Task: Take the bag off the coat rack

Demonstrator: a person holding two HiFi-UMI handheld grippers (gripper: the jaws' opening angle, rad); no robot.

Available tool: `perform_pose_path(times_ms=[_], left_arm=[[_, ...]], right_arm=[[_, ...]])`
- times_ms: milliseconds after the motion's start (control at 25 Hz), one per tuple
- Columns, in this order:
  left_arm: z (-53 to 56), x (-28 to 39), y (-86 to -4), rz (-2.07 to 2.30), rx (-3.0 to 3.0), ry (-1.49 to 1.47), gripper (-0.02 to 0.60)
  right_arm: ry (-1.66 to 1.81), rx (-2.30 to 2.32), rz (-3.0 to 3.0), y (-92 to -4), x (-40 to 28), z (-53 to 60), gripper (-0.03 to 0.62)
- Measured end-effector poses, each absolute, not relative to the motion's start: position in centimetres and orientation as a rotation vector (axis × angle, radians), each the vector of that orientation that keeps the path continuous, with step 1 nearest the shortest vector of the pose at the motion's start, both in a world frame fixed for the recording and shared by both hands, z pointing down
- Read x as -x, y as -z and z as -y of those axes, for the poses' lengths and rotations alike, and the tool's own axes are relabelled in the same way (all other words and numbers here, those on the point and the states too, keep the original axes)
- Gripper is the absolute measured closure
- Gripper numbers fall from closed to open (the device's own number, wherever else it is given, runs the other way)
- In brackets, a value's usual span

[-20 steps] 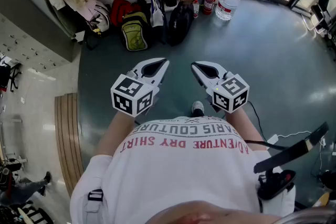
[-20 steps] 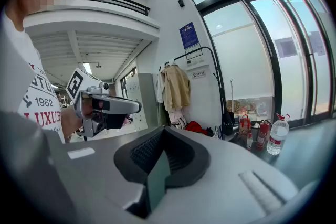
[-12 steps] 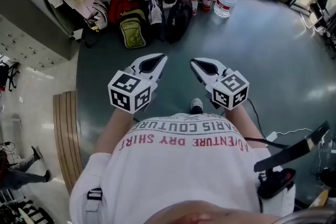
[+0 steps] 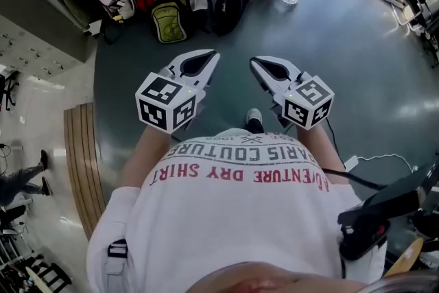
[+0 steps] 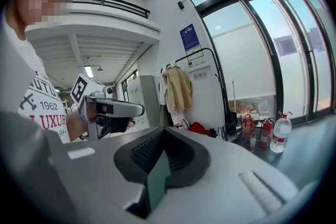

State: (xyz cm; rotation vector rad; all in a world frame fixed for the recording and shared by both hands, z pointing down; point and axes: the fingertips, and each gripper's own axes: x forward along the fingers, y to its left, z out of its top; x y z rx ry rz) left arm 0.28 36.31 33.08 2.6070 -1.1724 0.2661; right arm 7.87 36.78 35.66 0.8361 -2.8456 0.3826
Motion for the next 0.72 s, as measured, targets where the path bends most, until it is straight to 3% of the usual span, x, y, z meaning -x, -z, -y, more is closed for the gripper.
perform_pose_path(times_ms=[720], left_arm=[[-35.0, 2.2, -33.1, 1.203, -2.559, -0.200, 0.579]], right_arm=[[-0.370, -0.821, 2.792, -35.9, -6.0, -34.7, 0.592]])
